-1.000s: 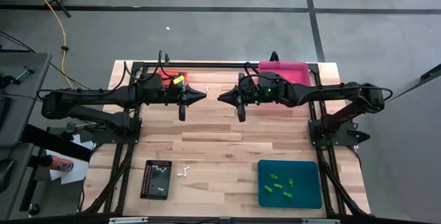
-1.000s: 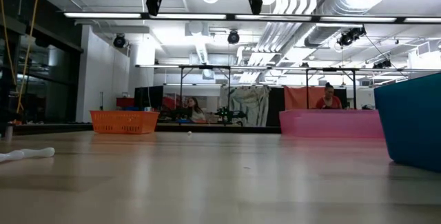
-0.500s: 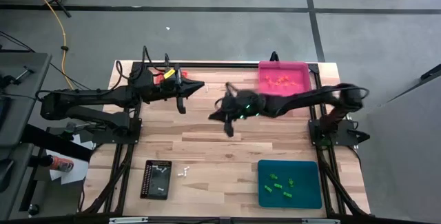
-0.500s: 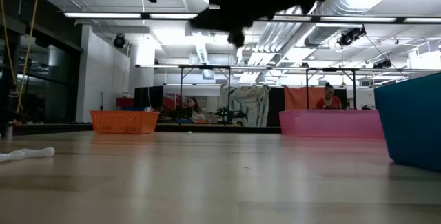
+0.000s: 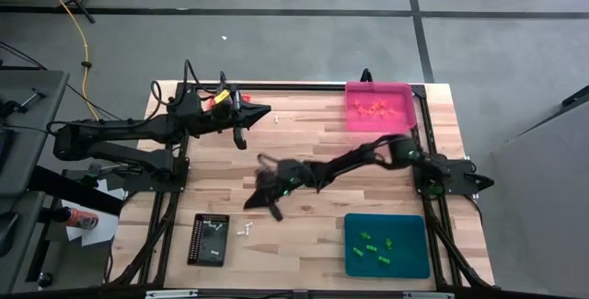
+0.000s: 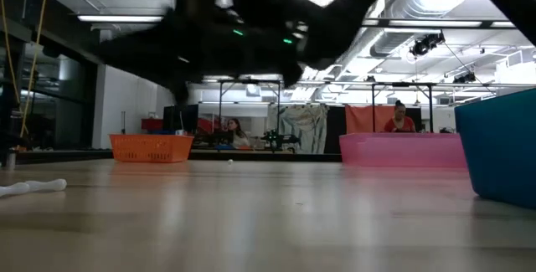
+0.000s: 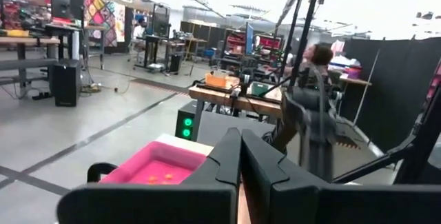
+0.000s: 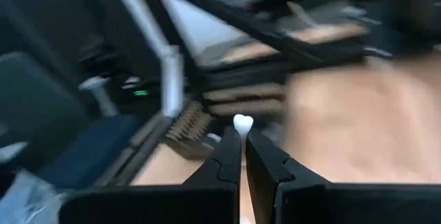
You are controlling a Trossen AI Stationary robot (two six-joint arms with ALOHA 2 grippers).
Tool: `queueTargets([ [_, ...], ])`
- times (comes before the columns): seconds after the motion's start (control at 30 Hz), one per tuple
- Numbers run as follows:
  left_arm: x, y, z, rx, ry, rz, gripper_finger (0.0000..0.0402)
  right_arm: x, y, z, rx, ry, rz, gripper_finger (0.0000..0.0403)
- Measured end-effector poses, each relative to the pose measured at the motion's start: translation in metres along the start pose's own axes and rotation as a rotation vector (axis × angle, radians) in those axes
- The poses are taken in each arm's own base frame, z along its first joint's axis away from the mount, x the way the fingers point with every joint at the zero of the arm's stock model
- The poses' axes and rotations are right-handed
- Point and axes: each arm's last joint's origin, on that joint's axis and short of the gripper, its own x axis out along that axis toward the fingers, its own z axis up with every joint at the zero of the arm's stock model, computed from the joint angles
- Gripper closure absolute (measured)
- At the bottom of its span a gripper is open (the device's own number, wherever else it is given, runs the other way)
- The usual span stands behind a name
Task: Sort Halloween decoration
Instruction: Put the white bone toy into the black bin
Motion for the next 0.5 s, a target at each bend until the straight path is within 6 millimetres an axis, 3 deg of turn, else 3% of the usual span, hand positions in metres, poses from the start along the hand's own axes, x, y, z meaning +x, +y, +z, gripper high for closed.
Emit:
queueTargets([
  [0.23, 0.0, 0.0, 0.001, -0.055, -0.005, -0.001, 0.0401, 0.068, 0.019, 0.004, -0.043, -0.031, 0.115, 0.0403],
  [0.5, 0.0, 0.0, 0.0, -0.056, -0.003, -0.007, 0.0402, 0.105, 0.02, -0.004, -0.015, 0.028, 0.005, 0.0401],
])
